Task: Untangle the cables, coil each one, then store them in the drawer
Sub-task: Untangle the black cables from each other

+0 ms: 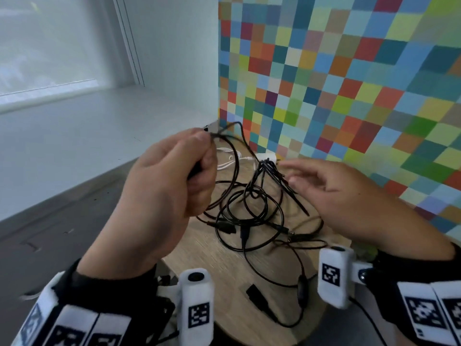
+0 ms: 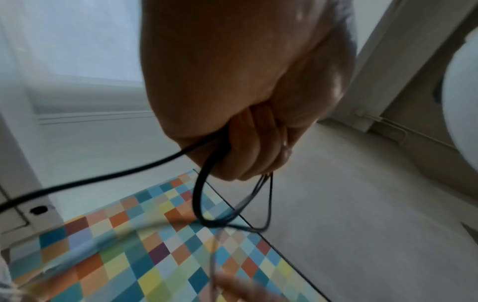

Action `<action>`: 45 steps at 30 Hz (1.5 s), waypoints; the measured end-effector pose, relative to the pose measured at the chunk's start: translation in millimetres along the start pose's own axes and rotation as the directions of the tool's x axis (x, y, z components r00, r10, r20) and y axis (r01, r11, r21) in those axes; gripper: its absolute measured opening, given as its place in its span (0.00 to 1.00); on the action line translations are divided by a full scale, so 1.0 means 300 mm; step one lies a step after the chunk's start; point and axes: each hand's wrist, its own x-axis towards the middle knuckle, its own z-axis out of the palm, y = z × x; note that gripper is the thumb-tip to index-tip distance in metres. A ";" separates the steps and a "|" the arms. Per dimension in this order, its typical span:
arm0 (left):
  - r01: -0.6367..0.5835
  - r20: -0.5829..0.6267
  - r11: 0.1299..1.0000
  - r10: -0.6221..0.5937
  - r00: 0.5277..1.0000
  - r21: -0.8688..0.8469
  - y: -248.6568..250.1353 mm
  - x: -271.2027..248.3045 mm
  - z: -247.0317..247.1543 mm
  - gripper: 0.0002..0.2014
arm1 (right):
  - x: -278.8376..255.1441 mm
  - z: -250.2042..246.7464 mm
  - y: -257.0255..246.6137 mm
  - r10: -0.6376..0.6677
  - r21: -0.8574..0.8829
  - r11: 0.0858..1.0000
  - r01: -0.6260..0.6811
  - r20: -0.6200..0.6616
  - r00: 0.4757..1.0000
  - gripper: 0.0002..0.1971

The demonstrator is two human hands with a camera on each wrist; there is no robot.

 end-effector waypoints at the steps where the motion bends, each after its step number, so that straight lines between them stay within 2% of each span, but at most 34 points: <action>1: -0.002 0.039 0.997 -0.001 0.999 0.081 -0.003 -0.006 0.004 0.17 | -0.003 0.006 -0.010 -0.019 0.058 0.998 0.020 -0.022 1.000 0.23; 4: -0.063 0.132 0.929 0.016 0.991 0.364 -0.010 -0.020 0.031 0.17 | -0.029 0.026 -0.079 -0.177 0.358 0.914 0.191 -0.071 0.982 0.40; 6: -0.126 0.163 0.853 0.049 0.985 0.506 -0.007 -0.026 0.047 0.19 | -0.050 0.048 -0.117 -0.287 0.407 0.872 0.273 -0.027 0.958 0.50; 7: -0.145 0.165 0.830 0.065 0.984 0.539 -0.003 -0.029 0.050 0.19 | -0.055 0.060 -0.129 -0.315 0.378 0.877 0.295 -0.010 0.949 0.51; 9: -0.153 0.154 0.807 0.078 0.985 0.570 0.006 -0.034 0.049 0.19 | -0.050 0.083 -0.132 -0.303 0.331 0.898 0.290 -0.012 0.953 0.43; 12: -0.156 0.106 0.748 0.114 0.988 0.645 0.017 -0.041 0.041 0.21 | -0.027 0.101 -0.124 -0.245 0.376 0.886 0.270 -0.114 0.963 0.22; 15: -0.155 0.046 0.725 0.167 0.985 0.671 0.021 -0.038 0.034 0.19 | -0.017 0.103 -0.118 -0.198 0.484 0.831 0.273 -0.201 0.959 0.12; 17: -0.151 0.012 0.752 0.186 0.982 0.641 0.014 -0.028 0.022 0.18 | -0.011 0.102 -0.108 -0.141 0.569 0.789 0.232 -0.200 0.970 0.09; 19: -0.136 -0.026 0.819 0.181 0.983 0.558 0.008 -0.020 0.014 0.18 | -0.001 0.103 -0.090 -0.098 0.683 0.710 0.173 -0.148 0.984 0.08; 22: -0.131 -0.145 0.945 0.181 0.973 0.300 0.023 -0.017 0.012 0.21 | 0.022 0.092 -0.058 -0.001 0.843 0.535 0.066 -0.078 0.997 0.11; 24: -0.140 -0.249 0.985 0.161 0.955 0.100 0.043 -0.012 0.000 0.22 | 0.036 0.075 -0.034 0.066 0.876 0.480 0.050 -0.094 0.993 0.10; 25: -0.143 -0.288 0.990 0.142 0.947 0.018 0.050 -0.006 -0.009 0.22 | 0.040 0.063 -0.021 0.098 0.867 0.493 0.070 -0.135 0.986 0.09; 26: -0.142 -0.317 0.989 0.122 0.941 -0.042 0.053 0.001 -0.014 0.21 | 0.042 0.053 -0.010 0.114 0.820 0.561 0.110 -0.208 0.971 0.07; 27: -0.145 -0.337 0.986 0.111 0.935 -0.077 0.051 0.007 -0.015 0.21 | 0.039 0.047 -0.003 0.102 0.705 0.692 0.157 -0.311 0.945 0.04; 28: -0.157 -0.348 0.984 0.118 0.930 -0.086 0.047 0.008 -0.011 0.20 | 0.036 0.047 0.002 0.054 0.515 0.836 0.190 -0.422 0.905 0.03; 29: -0.173 -0.354 0.982 0.138 0.925 -0.071 0.038 0.008 0.001 0.20 | 0.031 0.054 0.003 -0.023 0.311 0.927 0.208 -0.508 0.861 0.03; 30: -0.192 -0.349 0.981 0.167 0.922 -0.037 0.028 0.004 0.016 0.20 | 0.027 0.067 -0.002 -0.099 0.164 0.961 0.223 -0.548 0.831 0.03; 32: -0.216 -0.319 0.975 0.221 0.922 0.051 0.002 -0.004 0.053 0.19 | 0.015 0.099 -0.027 -0.234 -0.023 0.964 0.266 -0.553 0.800 0.03; 34: -0.230 -0.276 0.961 0.265 0.924 0.153 -0.023 -0.010 0.083 0.17 | 0.012 0.136 -0.044 -0.332 -0.159 0.943 0.292 -0.512 0.792 0.04; 37: -0.255 -0.204 0.897 0.343 0.917 0.362 -0.051 -0.013 0.103 0.16 | 0.011 0.172 -0.076 -0.378 -0.243 0.921 0.305 -0.363 0.852 0.06; 41: -0.245 -0.102 0.778 0.367 0.925 0.579 -0.065 -0.018 0.102 0.17 | -0.002 0.183 -0.130 -0.333 -0.277 0.914 0.296 -0.099 0.938 0.12; 43: -0.224 -0.069 0.719 0.353 0.933 0.657 -0.065 -0.016 0.095 0.16 | -0.010 0.171 -0.139 -0.371 -0.288 0.900 0.327 -0.111 0.922 0.10; 45: -0.218 -0.027 0.648 0.346 0.938 0.730 -0.063 -0.015 0.089 0.16 | -0.024 0.155 -0.137 -0.360 -0.167 0.929 0.331 -0.197 0.912 0.07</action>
